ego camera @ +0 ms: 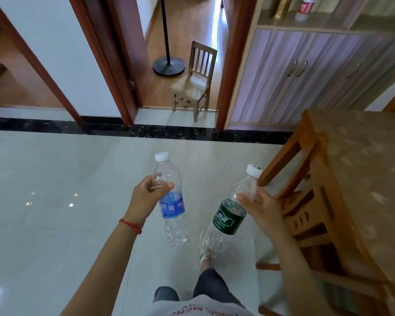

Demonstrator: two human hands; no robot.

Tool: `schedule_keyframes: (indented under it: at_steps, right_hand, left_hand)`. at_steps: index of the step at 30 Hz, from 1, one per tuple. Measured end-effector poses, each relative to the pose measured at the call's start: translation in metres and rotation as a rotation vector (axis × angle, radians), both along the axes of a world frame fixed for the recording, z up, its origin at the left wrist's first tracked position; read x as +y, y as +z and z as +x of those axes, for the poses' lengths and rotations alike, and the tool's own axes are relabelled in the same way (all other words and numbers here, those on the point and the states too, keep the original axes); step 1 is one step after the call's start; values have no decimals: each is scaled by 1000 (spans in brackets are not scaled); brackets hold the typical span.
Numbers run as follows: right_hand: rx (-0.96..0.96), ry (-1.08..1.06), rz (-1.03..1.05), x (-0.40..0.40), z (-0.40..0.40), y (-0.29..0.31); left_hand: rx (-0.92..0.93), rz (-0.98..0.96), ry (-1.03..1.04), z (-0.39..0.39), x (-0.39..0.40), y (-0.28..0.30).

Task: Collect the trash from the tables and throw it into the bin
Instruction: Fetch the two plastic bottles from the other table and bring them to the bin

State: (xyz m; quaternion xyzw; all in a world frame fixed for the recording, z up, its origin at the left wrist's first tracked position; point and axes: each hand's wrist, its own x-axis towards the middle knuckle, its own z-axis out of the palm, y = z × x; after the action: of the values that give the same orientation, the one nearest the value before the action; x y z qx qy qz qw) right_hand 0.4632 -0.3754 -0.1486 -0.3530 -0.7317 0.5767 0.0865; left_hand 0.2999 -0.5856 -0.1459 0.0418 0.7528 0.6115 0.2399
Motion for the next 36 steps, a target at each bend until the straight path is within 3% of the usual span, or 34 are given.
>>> schedule_keyframes:
  at_steps: [14,27,36]
  right_hand:
    - [38,-26,-66,188,-174,20]
    - [35,-239,-93,309,-339,-2]
    - [42,-332,23,381,-415,1]
  left_hand:
    - [59,-5,-65,-184,189,17]
    - [2,45,-252,-371,328,19]
    - [57,47,-348,-467,427,24]
